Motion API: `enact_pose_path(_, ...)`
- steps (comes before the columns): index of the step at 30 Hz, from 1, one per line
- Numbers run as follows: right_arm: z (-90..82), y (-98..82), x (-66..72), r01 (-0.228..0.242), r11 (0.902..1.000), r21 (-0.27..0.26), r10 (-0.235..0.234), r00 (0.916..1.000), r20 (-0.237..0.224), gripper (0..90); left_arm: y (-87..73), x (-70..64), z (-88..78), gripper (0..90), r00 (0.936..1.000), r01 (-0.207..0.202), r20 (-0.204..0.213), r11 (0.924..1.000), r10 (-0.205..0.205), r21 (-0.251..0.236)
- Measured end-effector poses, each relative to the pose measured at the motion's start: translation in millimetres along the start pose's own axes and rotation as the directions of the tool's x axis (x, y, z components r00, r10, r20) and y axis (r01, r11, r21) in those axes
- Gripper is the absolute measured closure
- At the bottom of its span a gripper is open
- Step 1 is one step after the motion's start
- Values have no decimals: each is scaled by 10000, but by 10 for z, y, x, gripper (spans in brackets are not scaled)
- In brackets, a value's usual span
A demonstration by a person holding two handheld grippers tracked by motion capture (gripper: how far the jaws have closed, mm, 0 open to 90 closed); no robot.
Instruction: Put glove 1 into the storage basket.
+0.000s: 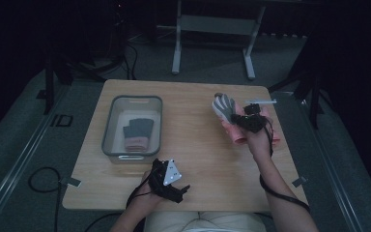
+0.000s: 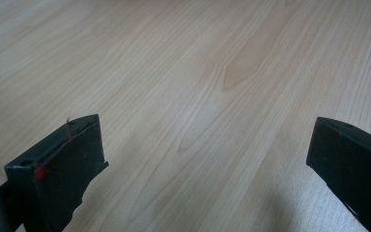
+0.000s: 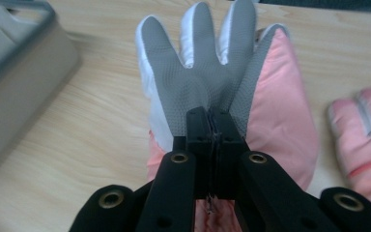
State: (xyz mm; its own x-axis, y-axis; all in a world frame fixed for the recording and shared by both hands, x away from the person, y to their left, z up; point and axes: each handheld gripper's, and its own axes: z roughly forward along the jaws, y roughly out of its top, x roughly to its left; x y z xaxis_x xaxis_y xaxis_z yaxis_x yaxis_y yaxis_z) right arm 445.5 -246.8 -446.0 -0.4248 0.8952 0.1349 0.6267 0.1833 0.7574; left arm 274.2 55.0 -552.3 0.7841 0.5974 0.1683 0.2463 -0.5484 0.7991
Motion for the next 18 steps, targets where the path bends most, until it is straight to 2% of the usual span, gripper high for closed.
enact_pose_path(1,0,0,0,0,10000,0,0,10000,0,883,0,0,0,0,10000,0,0,10000,0,0)
enact_pose_path(2,-59,-31,72,-110,9999,17,110,9999,131,883,9,5,-8,0,10000,-7,-34,10000,7,12)
enact_pose_path(4,-182,-142,224,-764,9970,-123,766,9968,219,884,24,4,-22,0,10000,-8,-20,10000,8,-96)
enact_pose_path(6,-240,-216,325,-1052,9941,-281,1062,9937,356,884,29,-10,-26,0,9999,-128,-66,9998,127,-149)
enact_pose_path(7,-255,-253,371,-1368,9900,-333,1377,9901,283,885,34,-14,-28,0,9998,-161,-79,9998,160,-127)
enact_pose_path(9,-258,-318,470,-1273,9905,-518,1305,9895,625,885,42,-19,-37,0,9996,-255,-153,9994,252,-218)
enact_pose_path(11,-199,-415,529,-1947,9788,-641,1980,9790,492,885,53,-18,-48,0,9998,-177,-112,9995,174,-264)
enact_pose_path(13,-103,-489,573,-2148,9740,-720,2206,9718,840,886,50,-20,-57,0,9997,-225,-114,9991,221,-362)
enact_pose_path(14,-40,-514,581,-2338,9700,-666,2387,9679,785,886,50,-20,-59,0,9996,-271,-117,9992,267,-301)
enact_pose_path(16,87,-544,633,-2129,9756,-536,2181,9680,1243,886,45,-19,-64,0,9994,-346,-98,9987,342,-367)
enact_pose_path(18,213,-567,673,-2094,9773,-335,2121,9670,1414,886,37,-11,-61,0,9994,-337,-48,9985,336,-423)
